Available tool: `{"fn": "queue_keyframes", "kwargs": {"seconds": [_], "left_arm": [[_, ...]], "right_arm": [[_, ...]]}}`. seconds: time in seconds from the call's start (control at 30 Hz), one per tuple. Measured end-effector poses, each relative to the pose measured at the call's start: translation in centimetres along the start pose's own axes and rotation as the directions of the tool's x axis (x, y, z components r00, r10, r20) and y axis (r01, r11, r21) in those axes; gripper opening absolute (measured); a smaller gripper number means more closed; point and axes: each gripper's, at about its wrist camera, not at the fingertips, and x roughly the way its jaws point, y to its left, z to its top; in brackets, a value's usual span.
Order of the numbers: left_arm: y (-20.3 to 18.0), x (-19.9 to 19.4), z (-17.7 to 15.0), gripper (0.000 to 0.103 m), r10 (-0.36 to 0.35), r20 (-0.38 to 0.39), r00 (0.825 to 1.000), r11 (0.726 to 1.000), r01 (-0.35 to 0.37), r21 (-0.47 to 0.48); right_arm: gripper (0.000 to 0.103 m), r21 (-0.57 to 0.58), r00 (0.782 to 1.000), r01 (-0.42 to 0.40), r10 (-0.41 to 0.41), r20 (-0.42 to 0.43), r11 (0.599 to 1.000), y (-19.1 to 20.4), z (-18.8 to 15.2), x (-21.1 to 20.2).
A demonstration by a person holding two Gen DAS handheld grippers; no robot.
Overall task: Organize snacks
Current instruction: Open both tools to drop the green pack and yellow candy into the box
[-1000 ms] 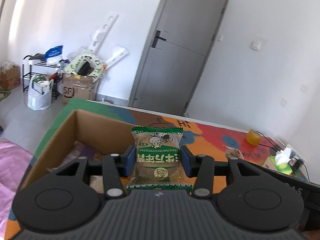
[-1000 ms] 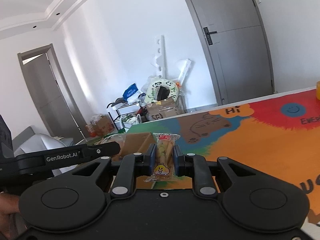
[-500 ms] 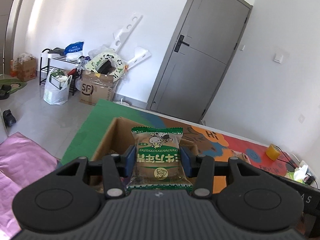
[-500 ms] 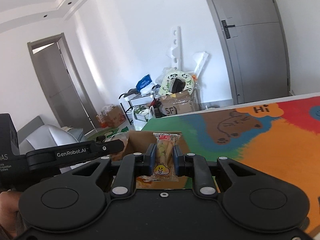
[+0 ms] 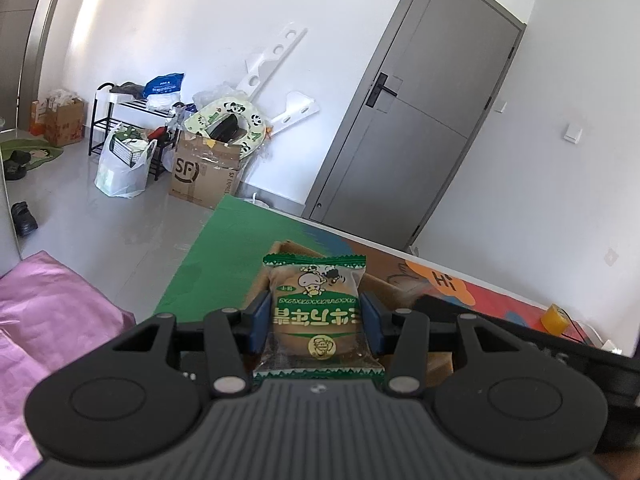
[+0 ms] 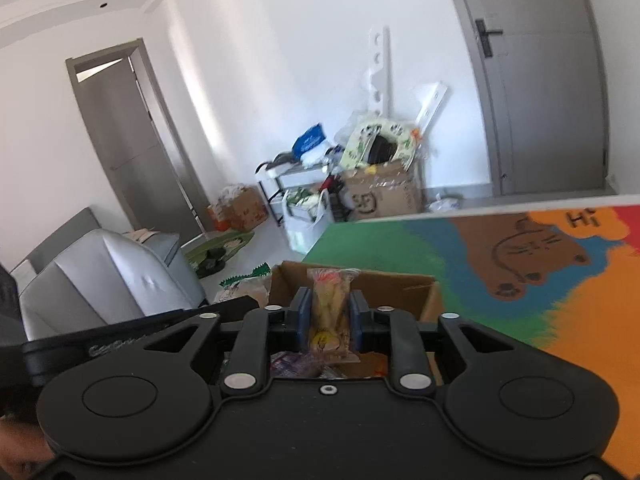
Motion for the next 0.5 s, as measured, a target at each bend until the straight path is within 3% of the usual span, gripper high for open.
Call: {"fn": "queue_keyframes", "kwargs": {"seconds": [0.13,0.4,0.5], "left_arm": [[0.2,0.1,0.0,0.047,0.003,-0.004,1.000,1.000,-0.003,-0.004],[-1.4,0.8,-0.2,0.048,-0.034,-0.026,0.999,0.999,0.035,0.026],[-2.5,0.8,-0.4,0.058,-0.042,-0.032,0.999,0.997,0.044,0.058]], "right_arm": [[0.048,0.014,1.000,0.024,-0.024,-0.008,1.000,-0.3,-0.3,0.4],[0.053,0.061,0.998,0.063,-0.063,0.012,0.996,-1.5,-1.0,-2.1],[0.054,0.091,0.997,0.067,-0.070,0.025,0.994,-2.3,-1.2,-3.0]]}}
